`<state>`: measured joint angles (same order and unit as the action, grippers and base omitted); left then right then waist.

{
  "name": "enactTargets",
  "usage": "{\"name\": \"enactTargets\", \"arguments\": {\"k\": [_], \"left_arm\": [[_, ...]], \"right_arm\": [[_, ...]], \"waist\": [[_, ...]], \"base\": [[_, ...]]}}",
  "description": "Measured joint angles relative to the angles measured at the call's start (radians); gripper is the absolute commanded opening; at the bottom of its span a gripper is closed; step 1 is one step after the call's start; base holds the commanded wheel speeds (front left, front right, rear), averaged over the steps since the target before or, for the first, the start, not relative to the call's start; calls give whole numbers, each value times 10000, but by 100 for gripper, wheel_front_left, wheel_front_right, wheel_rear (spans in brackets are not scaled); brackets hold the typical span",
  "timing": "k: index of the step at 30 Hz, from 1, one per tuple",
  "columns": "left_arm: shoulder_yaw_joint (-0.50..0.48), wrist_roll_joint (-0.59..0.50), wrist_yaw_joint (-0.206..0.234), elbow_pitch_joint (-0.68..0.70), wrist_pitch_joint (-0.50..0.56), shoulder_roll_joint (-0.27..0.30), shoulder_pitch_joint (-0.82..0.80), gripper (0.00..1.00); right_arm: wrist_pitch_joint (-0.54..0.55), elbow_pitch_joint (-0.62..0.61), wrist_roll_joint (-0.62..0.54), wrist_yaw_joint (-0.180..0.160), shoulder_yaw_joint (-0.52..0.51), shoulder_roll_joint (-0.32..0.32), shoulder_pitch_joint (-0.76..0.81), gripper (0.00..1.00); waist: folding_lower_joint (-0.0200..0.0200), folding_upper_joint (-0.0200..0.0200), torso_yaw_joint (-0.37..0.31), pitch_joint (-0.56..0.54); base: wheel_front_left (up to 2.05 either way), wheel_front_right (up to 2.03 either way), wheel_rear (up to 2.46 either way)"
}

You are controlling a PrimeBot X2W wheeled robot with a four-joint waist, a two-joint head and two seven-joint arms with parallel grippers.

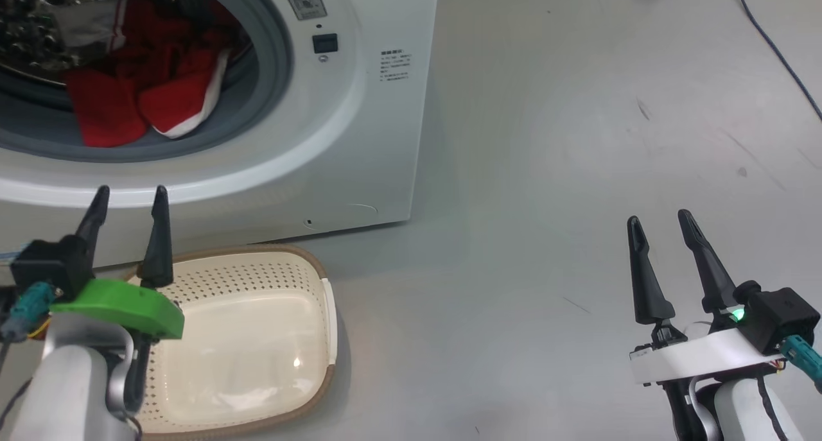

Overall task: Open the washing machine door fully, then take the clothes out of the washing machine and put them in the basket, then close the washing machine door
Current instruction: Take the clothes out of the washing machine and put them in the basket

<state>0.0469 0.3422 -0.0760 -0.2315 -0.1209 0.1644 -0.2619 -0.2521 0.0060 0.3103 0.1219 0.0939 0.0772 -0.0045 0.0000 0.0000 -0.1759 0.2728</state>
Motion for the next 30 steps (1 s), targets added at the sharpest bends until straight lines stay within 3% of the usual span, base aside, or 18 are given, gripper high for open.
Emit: {"name": "enactTargets", "arguments": {"k": [15, 30], "left_arm": [[-736, 445, 196, -966, 1883, 928, -2105, 100], [-1014, 349, 449, -2098, 3275, 2002, -3354, 100]], "right_arm": [[0, -23, 44, 2, 443, -169, -780, 100], [0, 58, 144, 2, 594, -303, -954, 100]], "waist": [[0, 0, -1576, 1311], [0, 0, -2854, 1917]], "base": [[0, 0, 0], [0, 0, 0]]}}
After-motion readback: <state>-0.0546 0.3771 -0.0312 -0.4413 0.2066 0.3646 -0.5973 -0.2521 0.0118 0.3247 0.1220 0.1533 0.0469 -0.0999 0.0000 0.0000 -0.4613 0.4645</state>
